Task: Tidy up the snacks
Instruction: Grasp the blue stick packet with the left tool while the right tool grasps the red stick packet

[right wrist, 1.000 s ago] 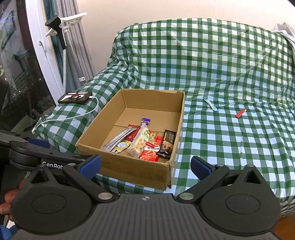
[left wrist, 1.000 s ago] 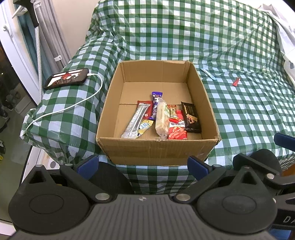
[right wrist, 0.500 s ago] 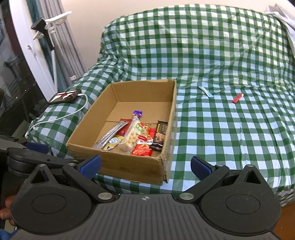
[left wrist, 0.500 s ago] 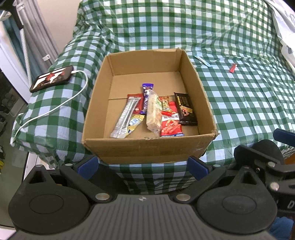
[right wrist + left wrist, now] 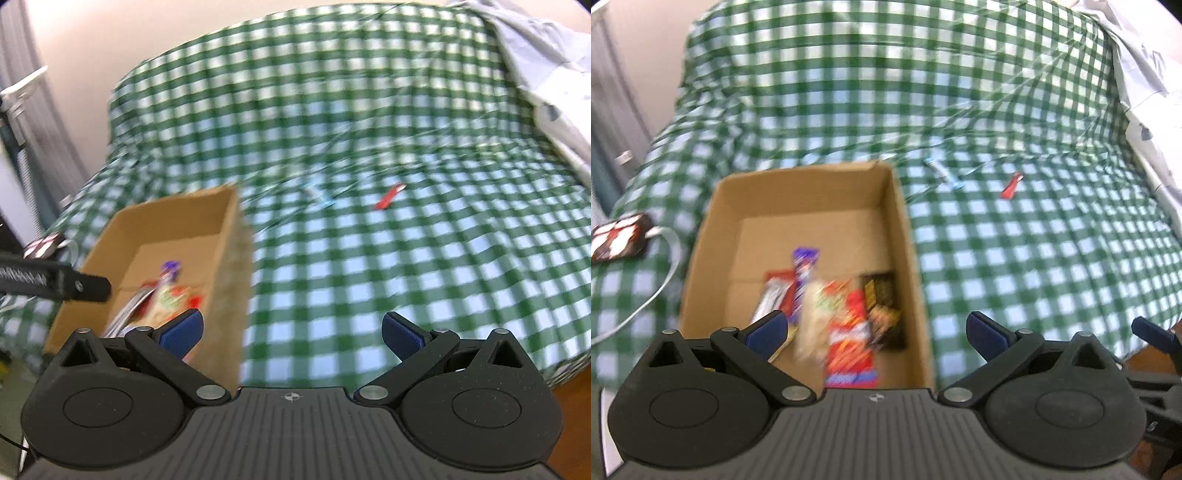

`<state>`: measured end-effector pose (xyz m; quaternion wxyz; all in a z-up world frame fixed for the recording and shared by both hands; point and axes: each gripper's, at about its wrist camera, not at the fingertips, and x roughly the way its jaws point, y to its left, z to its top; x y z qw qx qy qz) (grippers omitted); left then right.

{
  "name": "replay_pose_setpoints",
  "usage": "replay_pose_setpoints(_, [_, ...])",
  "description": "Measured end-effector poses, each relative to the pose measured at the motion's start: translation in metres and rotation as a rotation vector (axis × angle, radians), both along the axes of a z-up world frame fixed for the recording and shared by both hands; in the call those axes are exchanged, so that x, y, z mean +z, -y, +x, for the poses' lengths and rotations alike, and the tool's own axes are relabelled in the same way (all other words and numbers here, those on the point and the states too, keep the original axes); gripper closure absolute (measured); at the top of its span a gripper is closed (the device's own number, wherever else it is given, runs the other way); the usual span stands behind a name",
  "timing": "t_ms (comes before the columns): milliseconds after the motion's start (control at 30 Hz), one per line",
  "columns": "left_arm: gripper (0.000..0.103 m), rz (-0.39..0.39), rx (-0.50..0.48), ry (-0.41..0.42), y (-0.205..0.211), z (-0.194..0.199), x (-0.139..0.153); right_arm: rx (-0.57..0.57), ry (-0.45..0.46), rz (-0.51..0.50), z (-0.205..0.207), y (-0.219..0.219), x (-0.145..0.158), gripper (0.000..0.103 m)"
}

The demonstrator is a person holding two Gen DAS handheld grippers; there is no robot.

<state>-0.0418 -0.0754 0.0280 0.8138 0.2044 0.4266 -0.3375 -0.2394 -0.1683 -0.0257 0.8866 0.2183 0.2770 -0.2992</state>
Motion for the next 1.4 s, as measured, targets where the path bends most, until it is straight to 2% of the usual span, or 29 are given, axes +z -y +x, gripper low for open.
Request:
replay_pose_setpoints(133, [0.000, -0.004, -0.001, 0.014, 0.074, 0.026, -0.005, -0.067, 0.007, -0.059, 0.007, 0.054, -0.001, 0.001])
replay_pose_setpoints(233, [0.000, -0.006, 0.006, 0.022, 0.133, 0.050, -0.022, -0.108, 0.013, -0.093, 0.022, 0.103, -0.012, 0.001])
replay_pose_setpoints(300, [0.000, 0.015, 0.011, 0.005, 0.172, 0.069, -0.044, -0.127, 0.017, -0.100, 0.037, 0.140, -0.025, 0.001])
replay_pose_setpoints(400, [0.000, 0.057, 0.038, -0.111, 0.230, 0.106, -0.087, -0.152, 0.015, -0.087, 0.067, 0.199, -0.051, 0.001])
replay_pose_setpoints(433, [0.000, 0.063, 0.053, -0.125, 0.246, 0.117, -0.099, -0.154, 0.016, -0.083, 0.079, 0.219, -0.061, 0.001])
replay_pose_setpoints(667, [0.000, 0.084, 0.168, -0.088, 0.338, 0.186, -0.183, -0.104, -0.018, -0.120, 0.167, 0.316, -0.142, 0.001])
replay_pose_setpoints(767, [0.000, 0.077, 0.168, -0.129, 0.366, 0.208, -0.213, -0.071, -0.050, -0.134, 0.197, 0.341, -0.180, 0.001])
replay_pose_setpoints(833, [0.000, 0.072, 0.186, -0.138, 0.375, 0.219, -0.231, -0.083, -0.108, -0.106, 0.208, 0.350, -0.204, 0.000])
replay_pose_setpoints(900, [0.000, 0.088, 0.180, -0.157, 0.381, 0.226, -0.246, -0.077, -0.071, -0.210, 0.205, 0.336, -0.216, 0.000])
replay_pose_setpoints(933, [0.000, 0.055, 0.179, -0.116, 0.379, 0.225, -0.243, -0.076, -0.065, -0.206, 0.205, 0.336, -0.217, 0.000])
replay_pose_setpoints(967, [0.000, 0.056, 0.173, -0.106, 0.380, 0.226, -0.244, -0.076, -0.059, -0.185, 0.204, 0.339, -0.216, 0.000])
replay_pose_setpoints(1133, [0.001, 0.059, 0.171, -0.112, 0.382, 0.229, -0.247, -0.076, -0.065, -0.193, 0.209, 0.338, -0.218, 0.000])
replay_pose_setpoints(1167, [0.004, 0.064, 0.177, -0.113, 0.382, 0.231, -0.246, -0.076, -0.073, -0.193, 0.211, 0.338, -0.218, 0.000])
replay_pose_setpoints(1200, [0.020, 0.052, 0.173, -0.106, 0.381, 0.229, -0.242, -0.073, -0.086, -0.192, 0.213, 0.336, -0.217, 0.002])
replay_pose_setpoints(1233, [0.051, 0.035, 0.154, -0.090, 0.378, 0.221, -0.234, -0.053, -0.081, -0.194, 0.213, 0.333, -0.214, 0.018])
replay_pose_setpoints(1267, [0.072, 0.023, 0.116, -0.080, 0.379, 0.218, -0.229, -0.025, -0.076, -0.208, 0.206, 0.329, -0.208, 0.046])
replay_pose_setpoints(1300, [0.089, 0.019, 0.085, -0.096, 0.379, 0.219, -0.227, 0.009, -0.083, -0.225, 0.204, 0.323, -0.202, 0.062])
replay_pose_setpoints(1333, [0.089, 0.014, 0.080, -0.121, 0.377, 0.219, -0.225, 0.031, -0.095, -0.229, 0.205, 0.320, -0.200, 0.083])
replay_pose_setpoints(1367, [0.089, 0.007, 0.077, -0.143, 0.374, 0.220, -0.222, 0.043, -0.101, -0.222, 0.205, 0.318, -0.198, 0.090])
replay_pose_setpoints(1400, [0.094, 0.000, 0.072, -0.152, 0.370, 0.219, -0.218, 0.045, -0.096, -0.206, 0.204, 0.318, -0.196, 0.092])
